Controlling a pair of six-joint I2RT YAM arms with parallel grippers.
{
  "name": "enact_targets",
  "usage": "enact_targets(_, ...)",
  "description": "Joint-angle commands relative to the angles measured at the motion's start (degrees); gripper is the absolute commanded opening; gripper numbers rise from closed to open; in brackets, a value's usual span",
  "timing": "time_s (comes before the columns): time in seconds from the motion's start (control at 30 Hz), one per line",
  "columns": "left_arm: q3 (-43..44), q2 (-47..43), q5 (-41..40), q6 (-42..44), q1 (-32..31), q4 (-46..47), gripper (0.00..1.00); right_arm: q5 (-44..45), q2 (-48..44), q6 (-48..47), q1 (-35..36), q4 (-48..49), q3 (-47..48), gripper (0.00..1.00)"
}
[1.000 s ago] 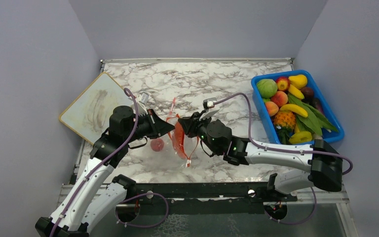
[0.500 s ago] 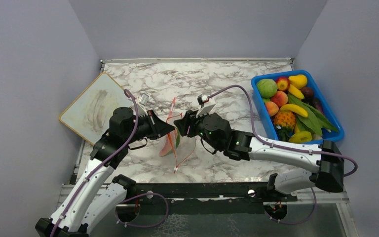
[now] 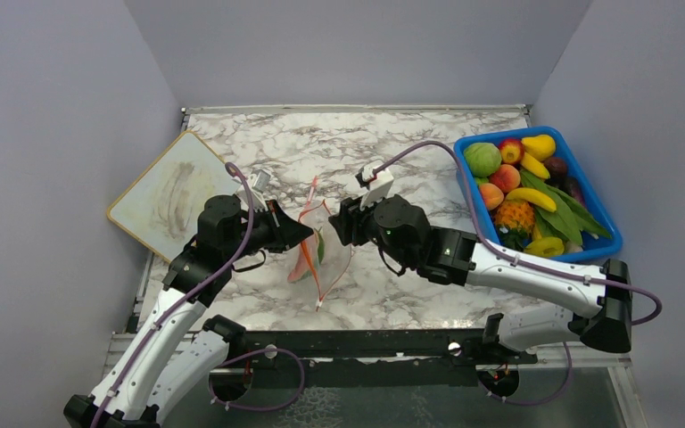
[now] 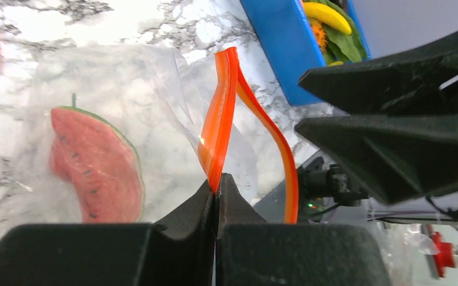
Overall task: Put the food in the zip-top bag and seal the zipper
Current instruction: Pick up the fake fruit from the bin.
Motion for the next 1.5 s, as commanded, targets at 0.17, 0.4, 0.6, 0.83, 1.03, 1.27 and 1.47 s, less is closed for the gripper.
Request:
enact_targets(0.17, 1.1, -1.0, -5.2, 11.7, 0.0, -1.0, 0.0, -1.7, -2.3, -6.9, -12.5, -4.1, 0.6, 0.47)
enact_targets(0.4, -2.0, -2.6, -4.7, 16.0, 0.0, 1.1, 0.0, -3.1, -0.5, -9.5, -24.6, -7.0, 2.3, 0.46)
enact_targets(0.6, -4.0, -4.2, -3.3, 17.1, 0.1, 3.4, 0.0, -2.0, 2.8, -10.4, -35.7, -10.1, 5.5, 0.46)
enact_targets(0.83, -4.4, -5.3, -3.8, 17.5, 0.0, 3.4, 0.0, -5.5, 6.0, -6.5, -49.4, -10.8, 7.3, 0.59)
enact_targets(1.03, -4.2, -4.6, -3.4, 17.9, 0.0, 3.4, 0.0, -8.7, 8.6, -3.5, -59.4, -9.1, 7.0, 0.73)
enact_targets(1.27, -4.3, -5.4, -4.2, 18.0, 0.1, 3.4, 0.0, -13.5, 12.5, -2.2, -65.8, -6.1, 7.2, 0.92)
enact_targets(1.47, -4.3, -5.3, -4.1, 18.0, 0.1, 3.4, 0.0, -16.1, 16.8, -1.7, -68.1, -3.7, 7.9, 1.0)
